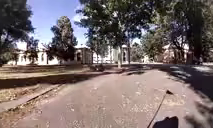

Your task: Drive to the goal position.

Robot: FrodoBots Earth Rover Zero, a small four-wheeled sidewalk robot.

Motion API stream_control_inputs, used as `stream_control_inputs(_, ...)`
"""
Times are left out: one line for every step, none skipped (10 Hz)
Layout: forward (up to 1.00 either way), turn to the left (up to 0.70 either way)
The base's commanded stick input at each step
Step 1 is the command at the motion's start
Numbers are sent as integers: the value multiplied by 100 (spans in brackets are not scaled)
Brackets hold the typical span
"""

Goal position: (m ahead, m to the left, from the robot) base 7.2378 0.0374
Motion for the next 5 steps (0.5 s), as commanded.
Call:
stream_control_inputs(70, 0)
stream_control_inputs(70, 0)
stream_control_inputs(70, 0)
stream_control_inputs(70, 0)
stream_control_inputs(70, 0)
